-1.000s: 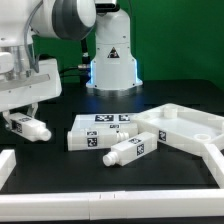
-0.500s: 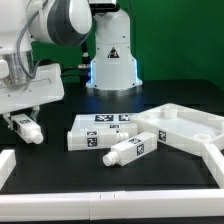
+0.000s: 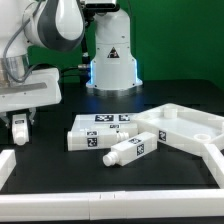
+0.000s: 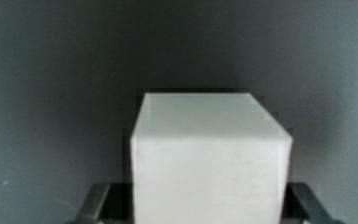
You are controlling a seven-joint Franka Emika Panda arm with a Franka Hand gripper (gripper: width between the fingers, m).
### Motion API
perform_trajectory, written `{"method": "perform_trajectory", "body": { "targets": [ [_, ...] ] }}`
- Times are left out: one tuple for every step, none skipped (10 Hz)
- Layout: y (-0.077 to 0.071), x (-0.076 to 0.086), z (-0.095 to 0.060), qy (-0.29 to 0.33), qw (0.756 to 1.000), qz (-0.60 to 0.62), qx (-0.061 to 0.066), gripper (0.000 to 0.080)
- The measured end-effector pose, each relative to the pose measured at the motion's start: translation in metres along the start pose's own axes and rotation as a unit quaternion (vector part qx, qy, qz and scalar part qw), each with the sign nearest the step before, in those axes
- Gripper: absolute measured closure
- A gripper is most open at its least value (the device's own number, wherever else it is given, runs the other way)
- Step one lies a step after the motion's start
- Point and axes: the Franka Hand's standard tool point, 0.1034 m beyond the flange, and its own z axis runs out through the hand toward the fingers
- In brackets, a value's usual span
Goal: Assemble desk
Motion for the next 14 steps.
{"method": "perform_trajectory", "body": {
  "targets": [
    [0.0, 0.0, 0.0, 0.0, 1.0, -0.001, 0.0, 0.0512],
    [0.0, 0.0, 0.0, 0.0, 1.0, -0.001, 0.0, 0.0512],
    [0.0, 0.0, 0.0, 0.0, 1.0, -0.001, 0.0, 0.0419],
    [-0.001, 0.0, 0.0, 0.0, 1.0, 0.003, 0.001, 0.0267],
    [-0.007, 0.008, -0.001, 0.001, 1.0, 0.02, 0.004, 0.0185],
    [-0.014, 0.02, -0.006, 0.004, 1.0, 0.028, 0.002, 0.0161],
    [-0.02, 0.033, -0.015, 0.007, 1.0, 0.022, 0.005, 0.0161],
    [-0.019, 0.043, -0.027, 0.005, 1.0, 0.017, 0.022, 0.0152],
    [-0.013, 0.055, -0.037, 0.009, 1.0, 0.009, 0.025, 0.0152],
    [-0.011, 0.066, -0.043, 0.012, 1.0, 0.004, 0.026, 0.0151],
    [-0.016, 0.08, -0.047, 0.012, 0.999, 0.009, 0.029, 0.0151],
    [-0.029, 0.098, -0.05, 0.012, 0.999, 0.025, 0.027, 0.0151],
    [-0.051, 0.115, -0.049, 0.009, 1.0, 0.005, 0.024, 0.0151],
    [-0.066, 0.122, -0.046, 0.01, 0.999, -0.029, 0.024, 0.0151]
  ]
}}
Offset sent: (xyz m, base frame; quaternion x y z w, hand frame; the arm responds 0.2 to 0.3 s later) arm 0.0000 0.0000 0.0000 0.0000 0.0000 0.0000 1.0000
